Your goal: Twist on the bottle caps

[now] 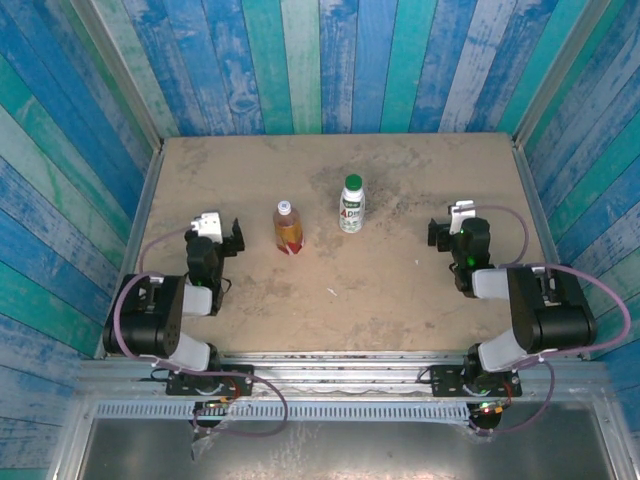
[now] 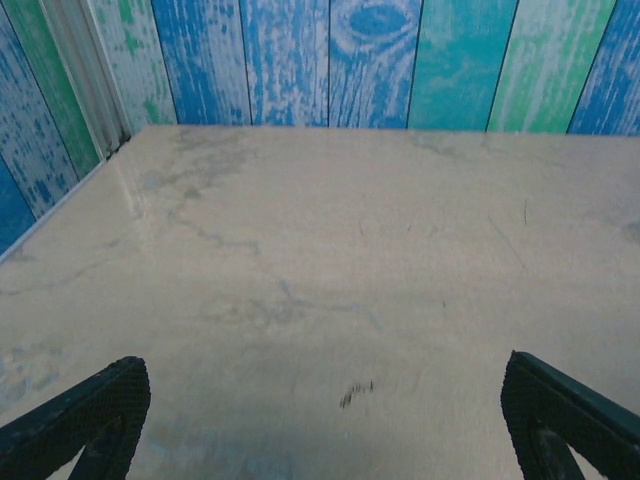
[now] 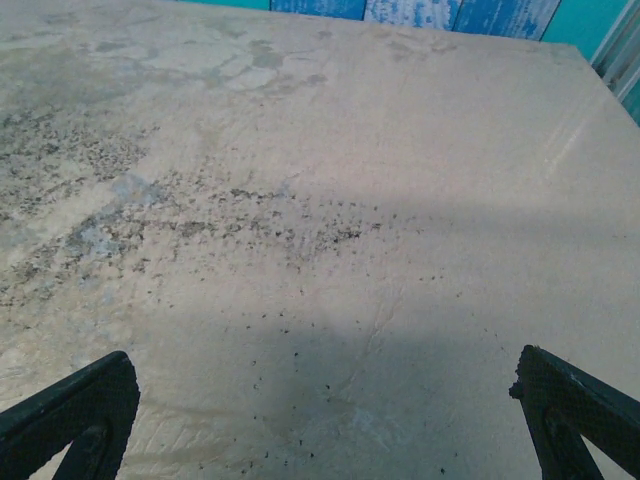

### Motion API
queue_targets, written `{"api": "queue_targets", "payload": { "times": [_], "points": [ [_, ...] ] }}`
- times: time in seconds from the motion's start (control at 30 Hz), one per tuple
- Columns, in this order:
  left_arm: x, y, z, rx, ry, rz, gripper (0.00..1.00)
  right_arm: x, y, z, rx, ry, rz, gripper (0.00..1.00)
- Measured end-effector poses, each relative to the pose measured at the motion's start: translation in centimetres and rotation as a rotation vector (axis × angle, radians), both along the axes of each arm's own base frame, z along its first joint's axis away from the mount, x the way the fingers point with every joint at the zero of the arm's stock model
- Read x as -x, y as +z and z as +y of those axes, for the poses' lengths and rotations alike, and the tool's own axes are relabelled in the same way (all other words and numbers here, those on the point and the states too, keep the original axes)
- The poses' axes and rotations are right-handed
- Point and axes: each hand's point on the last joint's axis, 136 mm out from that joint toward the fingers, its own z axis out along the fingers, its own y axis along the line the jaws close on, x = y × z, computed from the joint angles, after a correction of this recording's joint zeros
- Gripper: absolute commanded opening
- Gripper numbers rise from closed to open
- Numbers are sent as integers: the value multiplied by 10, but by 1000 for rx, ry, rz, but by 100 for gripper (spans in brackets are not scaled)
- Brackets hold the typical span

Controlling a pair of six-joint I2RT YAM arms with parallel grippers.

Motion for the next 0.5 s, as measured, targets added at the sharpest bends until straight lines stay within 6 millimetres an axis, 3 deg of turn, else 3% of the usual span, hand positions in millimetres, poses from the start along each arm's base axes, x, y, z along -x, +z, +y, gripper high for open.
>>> {"api": "queue_targets", "payload": {
  "times": [0.1, 0.5],
  "points": [
    [-5, 8, 0, 1, 1, -22, 94, -2, 4, 1, -4, 6, -15, 100],
    [-5, 8, 0, 1, 1, -21, 94, -4, 6, 4, -6, 20, -21, 100]
  ]
}}
